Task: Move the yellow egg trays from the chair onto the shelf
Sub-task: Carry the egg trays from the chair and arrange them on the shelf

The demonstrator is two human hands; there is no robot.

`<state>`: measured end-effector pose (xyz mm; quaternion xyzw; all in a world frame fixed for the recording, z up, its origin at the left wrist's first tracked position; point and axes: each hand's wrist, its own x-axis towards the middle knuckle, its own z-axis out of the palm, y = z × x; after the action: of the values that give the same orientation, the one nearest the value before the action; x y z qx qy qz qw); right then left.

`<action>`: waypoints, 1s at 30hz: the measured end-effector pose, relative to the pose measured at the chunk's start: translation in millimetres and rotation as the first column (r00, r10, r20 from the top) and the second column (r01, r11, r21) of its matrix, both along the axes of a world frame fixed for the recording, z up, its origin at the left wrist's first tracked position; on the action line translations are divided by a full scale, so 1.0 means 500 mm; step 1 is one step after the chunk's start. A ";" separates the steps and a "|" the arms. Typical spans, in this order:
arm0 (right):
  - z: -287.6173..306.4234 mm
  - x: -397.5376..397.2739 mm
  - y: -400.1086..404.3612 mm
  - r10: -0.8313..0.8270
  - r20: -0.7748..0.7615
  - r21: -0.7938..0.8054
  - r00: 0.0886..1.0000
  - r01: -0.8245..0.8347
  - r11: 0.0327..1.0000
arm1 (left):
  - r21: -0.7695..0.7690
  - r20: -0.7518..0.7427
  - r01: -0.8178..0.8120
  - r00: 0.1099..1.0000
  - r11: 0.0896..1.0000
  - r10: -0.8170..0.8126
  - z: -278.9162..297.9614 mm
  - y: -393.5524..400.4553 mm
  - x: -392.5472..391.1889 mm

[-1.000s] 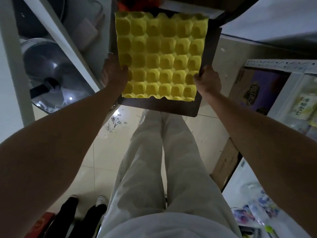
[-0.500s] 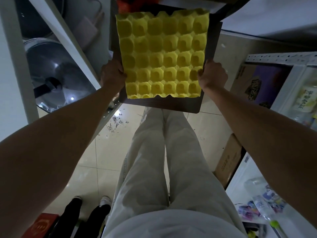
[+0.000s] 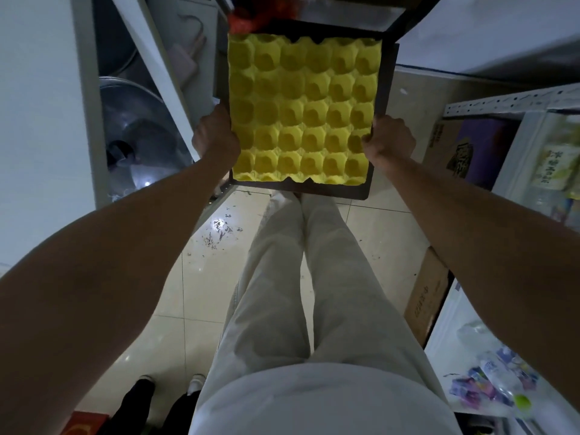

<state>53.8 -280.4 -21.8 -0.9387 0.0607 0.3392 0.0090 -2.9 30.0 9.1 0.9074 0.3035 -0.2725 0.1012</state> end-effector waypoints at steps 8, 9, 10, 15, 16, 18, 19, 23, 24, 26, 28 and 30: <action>0.070 -0.006 0.021 -0.118 0.110 0.093 0.987 0.108 0.990 | -0.029 0.021 -0.023 0.999 0.999 0.024 0.055 0.009 -0.013; 0.082 -0.009 0.021 -0.128 0.124 0.105 0.984 0.116 0.988 | -0.032 0.020 -0.031 0.999 0.999 0.032 0.068 0.010 -0.011; 0.096 -0.011 0.021 -0.145 0.131 0.119 0.981 0.130 0.984 | -0.037 0.022 -0.028 0.999 0.999 0.029 0.084 0.012 -0.010; 0.203 -0.052 0.005 -0.284 0.143 0.187 0.948 0.256 0.948 | -0.090 0.028 0.067 0.998 0.994 -0.064 0.211 -0.007 -0.015; 0.227 -0.068 -0.001 -0.318 0.149 0.208 0.936 0.285 0.936 | -0.102 0.031 0.069 0.997 0.992 -0.067 0.240 -0.018 -0.012; 0.274 -0.107 -0.016 -0.403 0.170 0.271 0.899 0.351 0.896 | -0.127 0.052 0.062 0.997 0.990 -0.056 0.285 -0.043 0.001; 0.298 -0.127 -0.027 -0.455 0.179 0.300 0.872 0.392 0.870 | -0.151 0.080 0.066 0.995 0.986 -0.054 0.305 -0.055 0.010; 0.403 -0.243 -0.088 -0.629 0.245 0.355 0.737 0.536 0.766 | -0.305 0.169 0.194 0.975 0.932 -0.147 0.367 -0.126 0.035; 0.429 -0.277 -0.104 -0.674 0.280 0.381 0.684 0.565 0.732 | -0.330 0.195 0.224 0.967 0.917 -0.166 0.379 -0.152 0.037; 0.480 -0.361 -0.136 -0.768 0.341 0.429 0.543 0.637 0.641 | -0.403 0.268 0.317 0.938 0.859 -0.221 0.394 -0.213 0.023; 0.520 -0.455 -0.163 -0.835 0.387 0.460 0.391 0.703 0.543 | -0.448 0.314 0.423 0.899 0.788 -0.304 0.408 -0.281 -0.003; 0.555 -0.562 -0.174 -0.899 0.374 0.493 0.227 0.773 0.400 | -0.439 0.343 0.519 0.851 0.733 -0.398 0.434 -0.347 -0.042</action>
<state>-227.2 -367.6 255.9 -0.8009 0.5151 -0.0275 0.3040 -24.0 -143.7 226.3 0.9174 -0.0293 -0.2553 0.3037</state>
